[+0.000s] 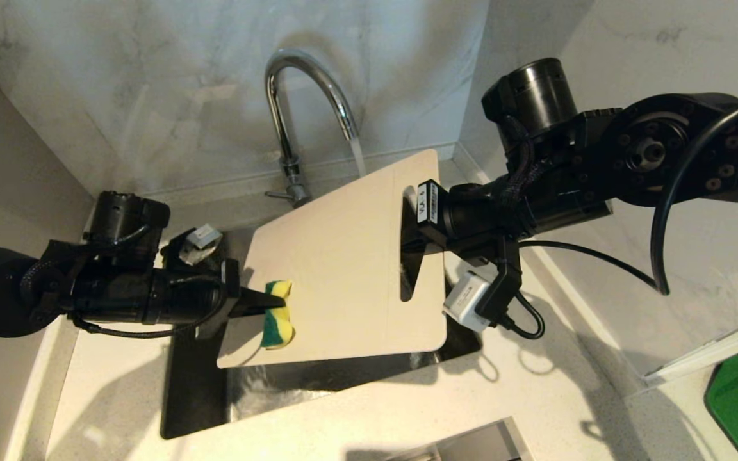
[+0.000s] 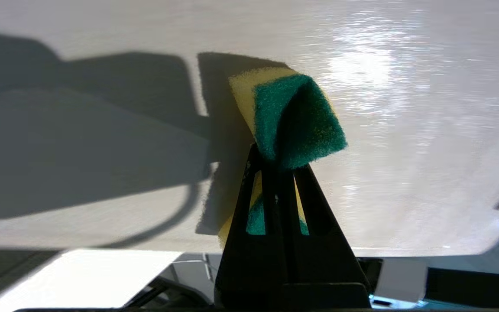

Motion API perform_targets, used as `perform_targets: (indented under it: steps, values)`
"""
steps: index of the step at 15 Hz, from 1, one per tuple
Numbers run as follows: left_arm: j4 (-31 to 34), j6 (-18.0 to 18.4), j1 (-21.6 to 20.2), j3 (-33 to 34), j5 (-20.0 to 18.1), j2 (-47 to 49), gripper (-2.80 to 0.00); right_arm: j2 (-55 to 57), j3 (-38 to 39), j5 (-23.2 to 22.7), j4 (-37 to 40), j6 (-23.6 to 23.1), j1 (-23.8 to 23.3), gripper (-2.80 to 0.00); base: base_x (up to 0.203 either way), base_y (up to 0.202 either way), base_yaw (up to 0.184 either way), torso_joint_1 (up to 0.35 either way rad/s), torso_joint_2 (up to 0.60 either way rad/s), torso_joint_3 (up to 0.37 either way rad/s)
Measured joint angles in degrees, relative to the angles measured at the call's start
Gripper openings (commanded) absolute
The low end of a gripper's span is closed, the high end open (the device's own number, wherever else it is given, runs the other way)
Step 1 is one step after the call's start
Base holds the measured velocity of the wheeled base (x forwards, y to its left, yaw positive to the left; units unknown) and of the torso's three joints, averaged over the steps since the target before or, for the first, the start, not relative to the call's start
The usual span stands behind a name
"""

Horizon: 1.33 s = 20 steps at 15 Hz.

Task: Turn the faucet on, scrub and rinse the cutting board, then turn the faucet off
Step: Scrub the cutting board underwater

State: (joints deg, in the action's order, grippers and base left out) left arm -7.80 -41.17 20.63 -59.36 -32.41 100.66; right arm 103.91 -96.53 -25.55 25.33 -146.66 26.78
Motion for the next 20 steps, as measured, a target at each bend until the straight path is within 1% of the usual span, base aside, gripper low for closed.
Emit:
perform_targets:
  steps: [2, 4, 6, 9, 11, 12, 14, 16, 20]
  values:
    - [-0.8, 1.6, -2.2, 2.1, -0.2, -0.1, -2.80, -0.1, 0.0, 0.0, 0.0, 0.0, 0.0, -2.80, 0.000, 0.000, 0.000, 0.000, 0.00, 0.000]
    - [-3.0, 2.5, -5.0, 5.1, -0.3, -0.2, -2.80, -0.3, -0.1, 0.0, -0.1, 0.0, 0.0, -2.80, 0.000, 0.000, 0.000, 0.000, 0.00, 0.000]
    - [-4.6, 3.9, -8.4, 7.4, -1.6, -0.3, -2.80, -0.4, -0.1, -0.1, -0.1, 0.0, 0.0, -2.80, 0.000, 0.000, 0.000, 0.000, 0.00, 0.000]
    - [-5.0, 7.9, -13.9, 9.9, -2.8, -0.1, -2.80, -0.5, 0.2, -0.1, -0.2, 0.1, 0.0, -2.80, 0.000, 0.000, 0.000, 0.000, 0.00, 0.000]
    - [-5.1, 10.9, -16.3, 11.0, -2.9, 0.6, -2.80, -0.8, 0.3, -0.1, -0.2, 1.0, 0.0, -2.80, 0.000, 0.000, 0.000, 0.000, 0.00, 0.000]
    - [-5.1, 11.3, -17.1, 11.3, -3.0, 0.9, -2.80, -1.0, 0.4, -0.1, -0.8, 1.3, 0.0, -2.80, 0.000, 0.000, 0.000, 0.000, 0.00, 0.000]
    - [-5.1, 11.2, -17.7, 11.4, -3.2, 1.2, -2.80, -1.4, 1.0, 0.0, -1.6, 1.5, 0.0, -2.80, 0.000, 0.000, 0.000, 0.000, 0.00, 0.000]
    - [-5.0, 10.1, -17.8, 11.1, -3.8, 0.3, -2.80, -2.1, 2.7, 0.0, -1.8, 1.7, -0.1, -2.80, 0.000, 0.000, 0.000, 0.000, 0.00, 0.000]
    - [-4.8, 4.6, -17.9, 7.7, -4.3, -6.5, -2.80, -4.0, 7.9, 0.0, -5.8, 3.1, -0.2, -2.80, 0.000, 0.000, 0.000, 0.000, 0.00, 0.000]
